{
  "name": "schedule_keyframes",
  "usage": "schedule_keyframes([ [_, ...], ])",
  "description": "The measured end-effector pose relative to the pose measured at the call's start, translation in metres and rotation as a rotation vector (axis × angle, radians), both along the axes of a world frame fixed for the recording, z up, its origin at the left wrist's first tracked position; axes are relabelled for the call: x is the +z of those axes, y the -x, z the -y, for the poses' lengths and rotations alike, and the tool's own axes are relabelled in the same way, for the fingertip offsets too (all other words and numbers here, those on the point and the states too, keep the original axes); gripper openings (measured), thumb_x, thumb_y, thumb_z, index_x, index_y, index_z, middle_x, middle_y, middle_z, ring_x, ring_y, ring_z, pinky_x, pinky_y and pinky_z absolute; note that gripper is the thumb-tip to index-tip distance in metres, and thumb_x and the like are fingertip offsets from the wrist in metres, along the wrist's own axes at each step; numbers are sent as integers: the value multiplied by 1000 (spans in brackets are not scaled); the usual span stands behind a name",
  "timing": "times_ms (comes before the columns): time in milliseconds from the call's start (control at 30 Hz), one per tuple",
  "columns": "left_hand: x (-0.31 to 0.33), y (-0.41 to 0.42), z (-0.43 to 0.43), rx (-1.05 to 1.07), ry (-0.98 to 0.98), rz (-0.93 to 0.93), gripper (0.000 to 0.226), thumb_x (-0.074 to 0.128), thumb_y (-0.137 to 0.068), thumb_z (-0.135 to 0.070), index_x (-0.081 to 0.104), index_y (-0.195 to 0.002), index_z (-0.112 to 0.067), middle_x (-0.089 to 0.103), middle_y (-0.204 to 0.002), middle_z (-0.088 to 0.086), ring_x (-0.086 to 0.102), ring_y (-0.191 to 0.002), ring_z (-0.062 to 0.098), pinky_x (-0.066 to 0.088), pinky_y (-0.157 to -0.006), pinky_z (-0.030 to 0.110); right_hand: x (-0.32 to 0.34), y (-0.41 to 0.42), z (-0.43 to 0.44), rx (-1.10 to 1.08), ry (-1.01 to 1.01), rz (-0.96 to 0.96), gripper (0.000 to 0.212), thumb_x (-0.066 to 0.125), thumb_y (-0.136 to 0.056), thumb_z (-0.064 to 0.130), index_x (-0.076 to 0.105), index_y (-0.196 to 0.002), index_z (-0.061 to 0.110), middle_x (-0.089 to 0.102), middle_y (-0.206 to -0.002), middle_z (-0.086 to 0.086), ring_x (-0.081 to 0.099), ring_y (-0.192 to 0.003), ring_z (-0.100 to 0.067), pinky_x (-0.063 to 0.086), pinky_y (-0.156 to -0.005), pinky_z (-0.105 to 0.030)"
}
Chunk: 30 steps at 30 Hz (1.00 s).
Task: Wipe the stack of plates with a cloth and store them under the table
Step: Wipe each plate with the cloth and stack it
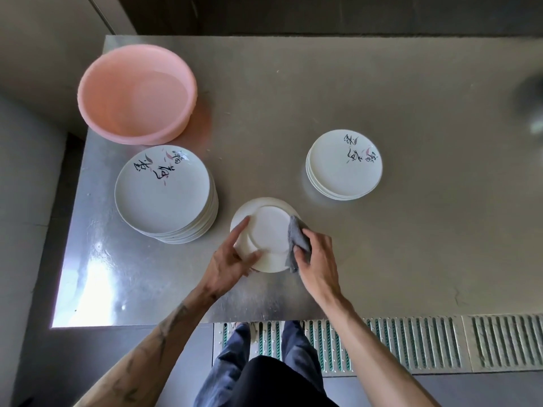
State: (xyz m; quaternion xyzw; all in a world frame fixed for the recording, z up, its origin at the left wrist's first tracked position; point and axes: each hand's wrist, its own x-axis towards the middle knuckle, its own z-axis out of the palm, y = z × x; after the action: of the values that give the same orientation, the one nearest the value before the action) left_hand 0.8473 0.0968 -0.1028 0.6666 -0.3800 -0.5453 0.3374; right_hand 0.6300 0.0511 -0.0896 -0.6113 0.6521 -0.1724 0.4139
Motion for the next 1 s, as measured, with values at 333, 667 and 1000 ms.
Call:
schedule_keyframes([
  [333, 10, 12, 2, 76, 8, -62, 65, 73, -94, -13, 47, -146, -43, 60, -123, 0, 67, -86, 19, 64, -67, 43, -4, -2, -10, -41, 17, 61, 45, 69, -97, 23, 56, -138, 15, 47, -127, -2, 48, -120, -9, 40, -109, -23],
  [667, 9, 17, -1, 18, 62, 54, 82, 80, -82, -19, 42, -149, -44, 58, -134, -5, 68, -93, 28, 64, -74, 45, -2, -11, -26, -124, 44, 80, 41, 65, -98, 13, 56, -138, 16, 45, -127, 5, 53, -119, -9, 30, -104, -4],
  [1000, 1, 20, -5, 5, -21, 204, 86, 79, -91, -24, 29, -156, -49, 71, -88, 20, 65, -68, 36, 60, -72, 45, 0, -21, -40, -132, 55, 78, 35, 67, -96, 11, 59, -129, 17, 46, -123, 4, 54, -108, -4, 34, -94, -2],
])
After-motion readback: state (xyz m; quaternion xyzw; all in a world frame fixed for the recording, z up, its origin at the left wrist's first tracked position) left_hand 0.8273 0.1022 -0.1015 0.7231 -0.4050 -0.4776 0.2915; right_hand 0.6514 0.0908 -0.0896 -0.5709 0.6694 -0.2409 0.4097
